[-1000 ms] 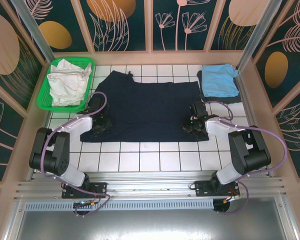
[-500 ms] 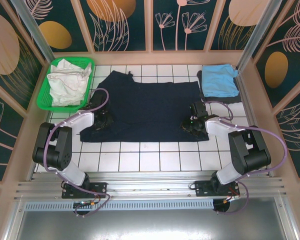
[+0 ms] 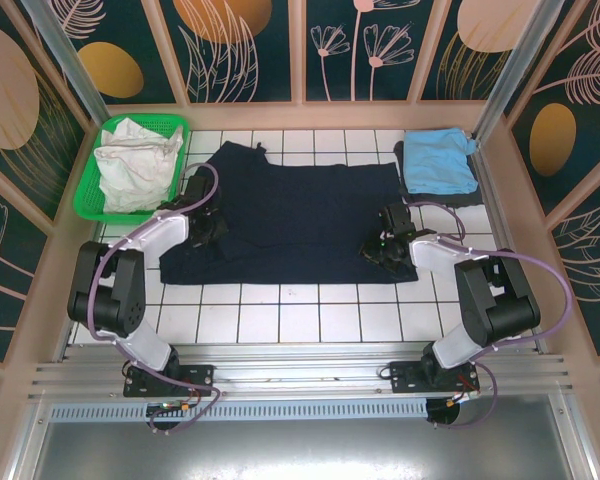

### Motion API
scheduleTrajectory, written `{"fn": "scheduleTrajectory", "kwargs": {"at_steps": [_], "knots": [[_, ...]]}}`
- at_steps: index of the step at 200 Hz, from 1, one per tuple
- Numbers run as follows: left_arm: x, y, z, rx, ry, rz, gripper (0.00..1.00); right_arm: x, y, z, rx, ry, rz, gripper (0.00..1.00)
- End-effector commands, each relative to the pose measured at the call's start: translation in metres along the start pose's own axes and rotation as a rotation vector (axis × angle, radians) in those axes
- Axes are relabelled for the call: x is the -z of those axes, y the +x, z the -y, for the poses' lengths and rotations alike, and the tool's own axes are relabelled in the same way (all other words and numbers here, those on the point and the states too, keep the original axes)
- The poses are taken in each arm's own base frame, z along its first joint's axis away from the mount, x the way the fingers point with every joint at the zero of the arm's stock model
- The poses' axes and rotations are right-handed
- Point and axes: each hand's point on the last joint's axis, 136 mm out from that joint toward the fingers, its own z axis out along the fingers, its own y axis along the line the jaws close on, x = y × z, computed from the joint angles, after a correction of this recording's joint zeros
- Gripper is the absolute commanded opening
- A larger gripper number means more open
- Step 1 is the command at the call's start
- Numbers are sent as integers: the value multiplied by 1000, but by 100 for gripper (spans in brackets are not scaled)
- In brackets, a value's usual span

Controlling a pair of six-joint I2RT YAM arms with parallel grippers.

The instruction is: Fold and stack the t-shirts

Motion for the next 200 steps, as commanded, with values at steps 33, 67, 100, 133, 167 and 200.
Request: {"fn": "scheduleTrajectory", "kwargs": {"at_steps": [33, 67, 100, 133, 167, 200], "knots": [[-17, -22, 25, -58, 23, -14, 0, -3, 4, 0, 36, -6, -7, 19], [-33, -41, 42, -83, 32, -22, 9, -1, 5, 6, 47, 30, -8, 18], [-35, -68, 68, -116, 81, 6, 22, 10, -6, 12, 78, 96, 25, 18], [-30, -83, 71, -131, 54, 27, 39, 18, -12, 2, 110, 68, 43, 19], [-7, -60, 54, -104, 66, 41, 48, 13, -8, -4, 130, 32, 23, 19], [-6, 0, 42, -37, 188, -28, 53, 9, -17, -6, 163, 60, 16, 19]]}}
